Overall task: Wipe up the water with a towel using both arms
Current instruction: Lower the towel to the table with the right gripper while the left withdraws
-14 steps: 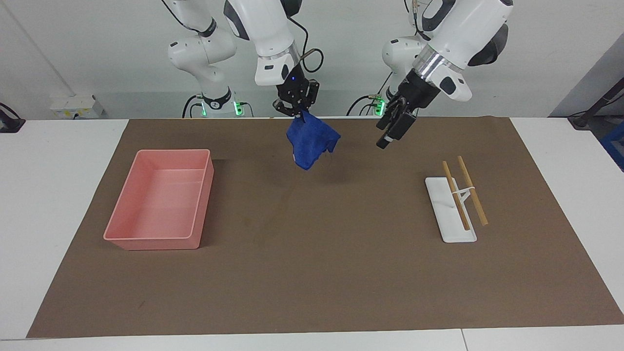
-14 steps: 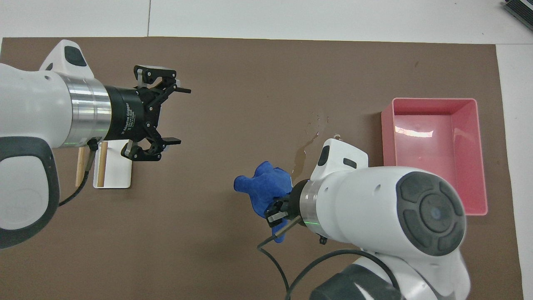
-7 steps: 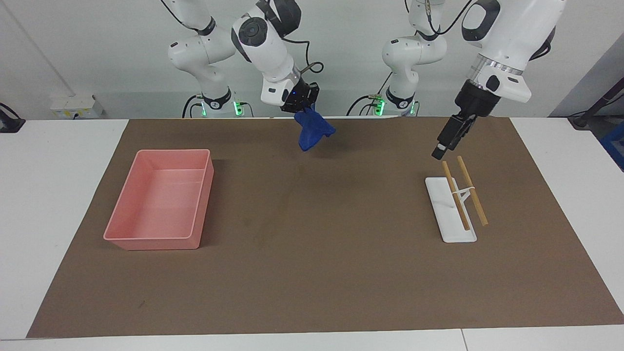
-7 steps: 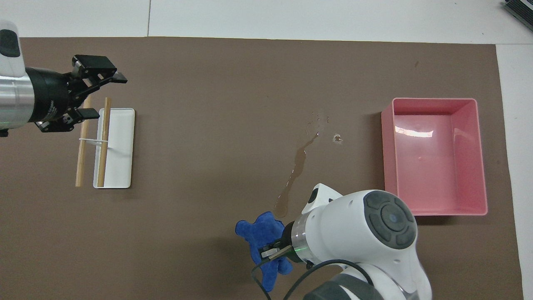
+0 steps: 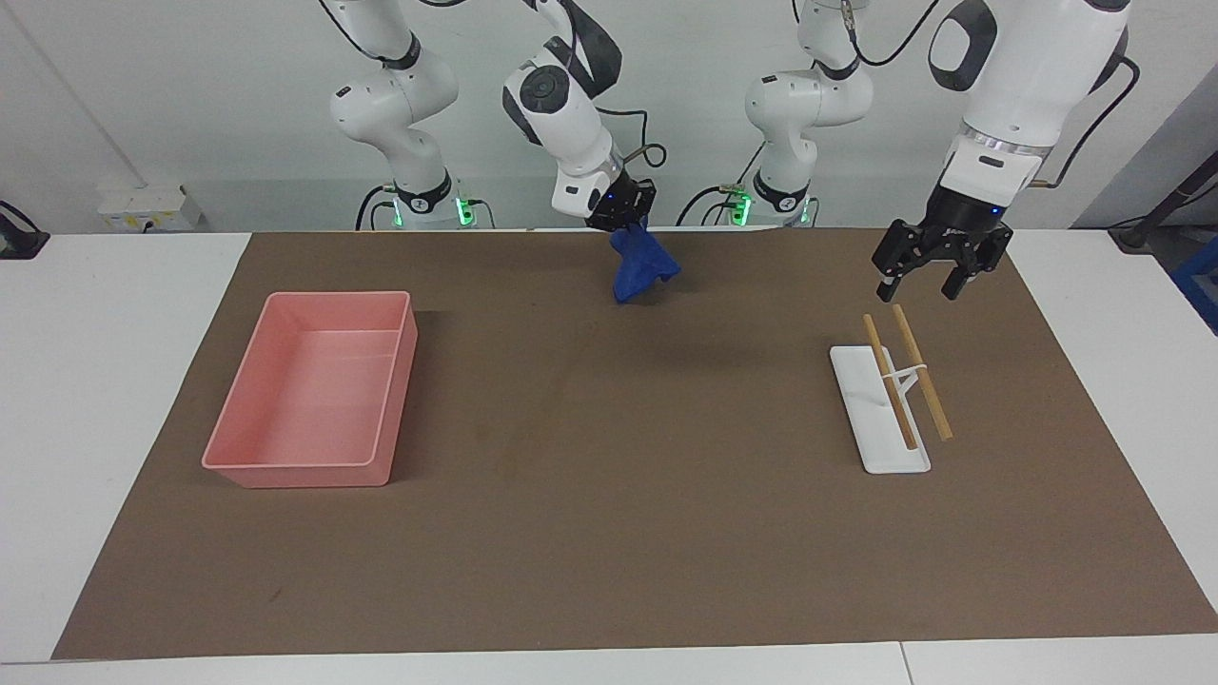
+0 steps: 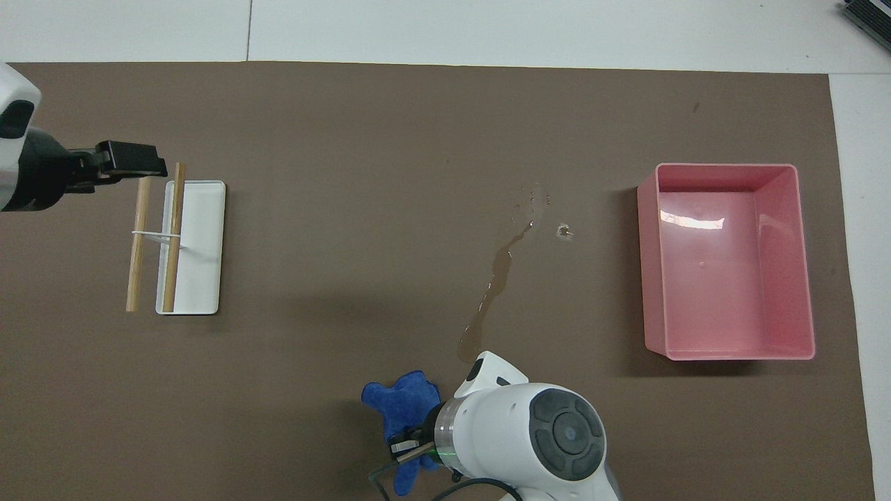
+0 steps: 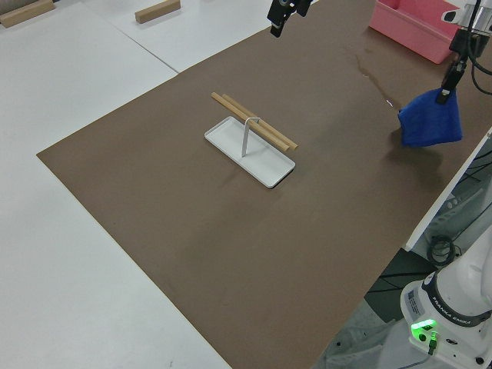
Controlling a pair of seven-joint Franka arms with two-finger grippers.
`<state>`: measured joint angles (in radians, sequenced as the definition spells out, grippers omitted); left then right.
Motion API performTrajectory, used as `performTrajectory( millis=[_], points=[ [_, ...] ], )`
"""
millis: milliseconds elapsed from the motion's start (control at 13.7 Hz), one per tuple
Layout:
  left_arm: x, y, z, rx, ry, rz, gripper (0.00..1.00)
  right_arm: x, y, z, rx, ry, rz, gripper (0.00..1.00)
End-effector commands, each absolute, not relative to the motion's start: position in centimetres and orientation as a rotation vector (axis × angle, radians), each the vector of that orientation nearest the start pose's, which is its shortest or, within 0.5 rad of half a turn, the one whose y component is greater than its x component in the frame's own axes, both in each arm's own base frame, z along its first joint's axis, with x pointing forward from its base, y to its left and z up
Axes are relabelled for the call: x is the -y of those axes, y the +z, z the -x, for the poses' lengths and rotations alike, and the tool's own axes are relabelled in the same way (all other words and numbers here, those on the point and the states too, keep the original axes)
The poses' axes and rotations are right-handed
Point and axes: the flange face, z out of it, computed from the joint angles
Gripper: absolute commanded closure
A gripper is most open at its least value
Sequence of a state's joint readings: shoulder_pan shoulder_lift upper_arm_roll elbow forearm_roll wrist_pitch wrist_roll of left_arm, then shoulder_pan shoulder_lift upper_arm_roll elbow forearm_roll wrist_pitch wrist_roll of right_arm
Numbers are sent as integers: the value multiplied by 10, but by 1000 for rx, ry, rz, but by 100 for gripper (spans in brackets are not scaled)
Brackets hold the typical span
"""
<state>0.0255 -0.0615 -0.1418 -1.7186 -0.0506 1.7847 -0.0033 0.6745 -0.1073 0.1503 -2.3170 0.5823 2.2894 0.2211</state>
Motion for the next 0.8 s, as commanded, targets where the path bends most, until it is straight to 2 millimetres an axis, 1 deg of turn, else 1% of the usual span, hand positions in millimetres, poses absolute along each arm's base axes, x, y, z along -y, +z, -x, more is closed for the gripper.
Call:
performTrajectory(
  millis=[0,73,146,220,366,439,512,585,732],
  points=[
    [70,633,-533,-350,-26,3119,0,-360,379,-338,347,203,2688,100],
    [69,639,-527,-382,27,3104,0,-355,376,-339,356,206,2691,100],
    [69,647,-520,-391,58,3103,0,-349,375,-346,371,193,2686,100],
    [69,649,-517,-386,63,3110,0,-339,374,-356,390,178,2682,100],
    [68,644,-511,-368,76,3109,0,-313,371,-377,431,146,2683,100],
    [71,644,-510,-375,73,3108,0,-303,367,-385,452,137,2683,100],
    [68,647,-512,-363,62,3120,0,-294,366,-392,472,123,2689,100],
    [68,654,-514,-330,38,3155,0,-285,364,-399,487,111,2696,100],
    [66,658,-513,-320,34,3165,0,-280,353,-403,536,121,2708,100]
  ],
)
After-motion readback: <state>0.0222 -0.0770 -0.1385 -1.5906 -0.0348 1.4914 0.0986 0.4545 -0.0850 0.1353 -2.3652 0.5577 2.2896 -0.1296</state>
